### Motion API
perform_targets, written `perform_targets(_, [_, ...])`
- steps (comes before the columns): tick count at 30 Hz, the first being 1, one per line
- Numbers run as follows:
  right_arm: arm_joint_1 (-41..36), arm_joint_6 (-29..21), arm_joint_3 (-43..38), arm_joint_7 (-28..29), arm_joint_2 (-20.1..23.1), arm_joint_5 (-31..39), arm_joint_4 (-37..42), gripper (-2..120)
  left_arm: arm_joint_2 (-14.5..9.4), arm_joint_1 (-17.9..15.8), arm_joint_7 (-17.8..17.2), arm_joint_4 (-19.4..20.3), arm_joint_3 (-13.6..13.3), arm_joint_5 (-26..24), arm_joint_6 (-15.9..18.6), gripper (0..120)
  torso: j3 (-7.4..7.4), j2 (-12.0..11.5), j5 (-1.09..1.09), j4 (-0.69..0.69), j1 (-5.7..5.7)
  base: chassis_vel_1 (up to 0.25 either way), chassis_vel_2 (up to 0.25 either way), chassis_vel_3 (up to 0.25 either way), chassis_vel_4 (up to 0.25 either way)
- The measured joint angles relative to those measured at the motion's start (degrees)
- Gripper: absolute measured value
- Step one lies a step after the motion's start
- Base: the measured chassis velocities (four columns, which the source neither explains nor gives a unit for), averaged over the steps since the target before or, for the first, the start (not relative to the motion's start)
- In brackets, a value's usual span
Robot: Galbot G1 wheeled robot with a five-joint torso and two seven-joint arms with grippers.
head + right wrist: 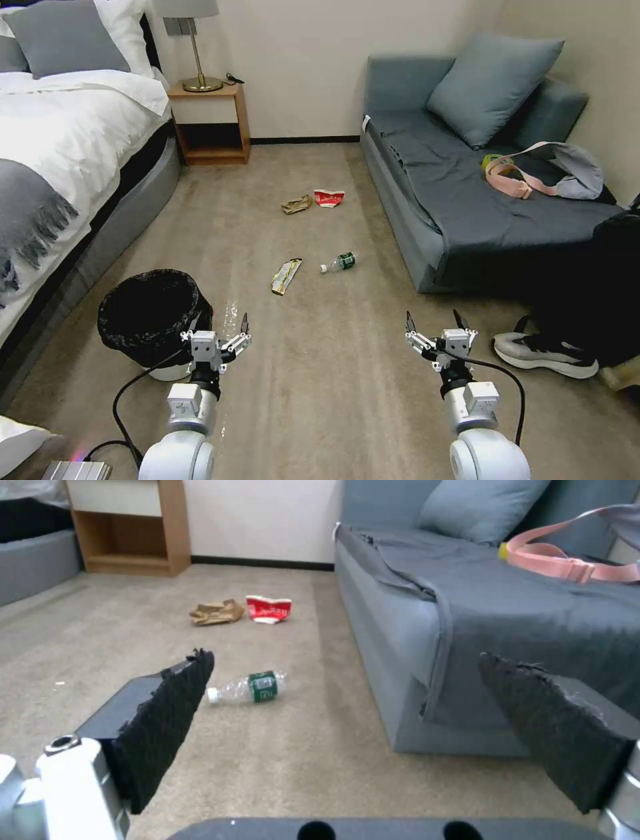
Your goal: Pick up the trash bin, then pick up the garbage on the floor and place it into the trash bin.
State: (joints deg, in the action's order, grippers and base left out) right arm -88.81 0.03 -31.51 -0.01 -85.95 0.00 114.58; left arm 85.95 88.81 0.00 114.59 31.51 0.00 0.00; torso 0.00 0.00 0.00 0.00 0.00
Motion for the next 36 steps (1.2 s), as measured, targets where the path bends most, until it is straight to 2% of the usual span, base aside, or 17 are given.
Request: perform_targets(36, [0.0,-0.03,-0.01,0.02,0.0,0.0,0.01,100,0.0,0.0,0.0,0.0,0.0,0.0,0.01,100,0.0,0.0,0.0,0.0,0.0,0.0,0.0,0.0,0.0])
